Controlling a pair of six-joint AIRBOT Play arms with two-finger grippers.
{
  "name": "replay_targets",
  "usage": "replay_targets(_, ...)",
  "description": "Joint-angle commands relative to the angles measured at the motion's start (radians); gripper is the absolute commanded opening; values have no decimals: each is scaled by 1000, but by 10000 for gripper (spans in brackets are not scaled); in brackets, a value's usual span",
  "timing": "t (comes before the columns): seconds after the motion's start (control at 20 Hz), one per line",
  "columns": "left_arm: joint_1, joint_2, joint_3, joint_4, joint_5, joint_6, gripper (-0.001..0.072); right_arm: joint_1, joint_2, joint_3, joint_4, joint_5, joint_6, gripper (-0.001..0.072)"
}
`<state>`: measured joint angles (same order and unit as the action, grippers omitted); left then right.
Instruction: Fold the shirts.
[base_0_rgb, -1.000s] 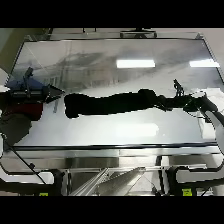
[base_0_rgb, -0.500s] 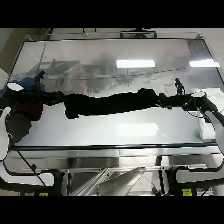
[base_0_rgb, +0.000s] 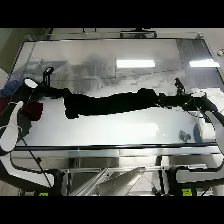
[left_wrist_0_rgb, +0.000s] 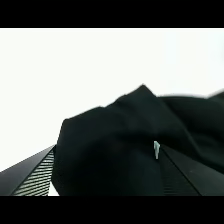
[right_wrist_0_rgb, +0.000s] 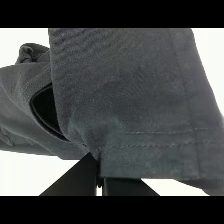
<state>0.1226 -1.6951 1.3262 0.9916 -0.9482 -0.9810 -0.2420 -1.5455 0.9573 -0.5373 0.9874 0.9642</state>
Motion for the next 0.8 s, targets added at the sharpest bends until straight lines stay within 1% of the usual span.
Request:
replay_targets(0.0, -9, -119, 133, 19, -72, 9, 705, 1, -1, 0, 0, 0, 0, 21)
replay_targets(0.1, -9, -179, 206, 68, -166, 8, 694, 1, -1, 0, 0, 0, 0, 21)
replay_targets(0.15, -9, -202, 237, 72, -222, 10, 605, 1, -1, 0, 0, 0, 0, 21)
replay_targets(0.25, -10, -243, 298, 84, -347, 32, 341, 1, -1, 0, 0, -1, 0, 21)
replay_targets(0.3, -10, -254, 325, 83, -390, 32, 100, 1, 0, 0, 0, 0, 0, 21)
replay_targets(0.35, -10, -261, 352, 80, -417, 31, 13, 1, 0, 0, 3, 0, 0, 21)
replay_targets(0.4, -10, -261, 377, 77, -431, 26, 13, 1, 0, 5, 14, 1, -6, 21)
replay_targets(0.5, -14, -260, 452, 32, -486, 18, 13, -4, 6, 31, 91, 35, -61, 21)
replay_targets(0.6, -14, -260, 549, -82, -563, 5, 13, -12, 26, 82, 164, 80, -106, 21)
replay_targets(0.7, -12, -256, 642, -216, -627, 1, 13, -23, 63, 151, 172, 109, -105, 21)
replay_targets(0.75, -11, -237, 660, -283, -626, -2, 13, -27, 89, 185, 175, 128, -104, 21)
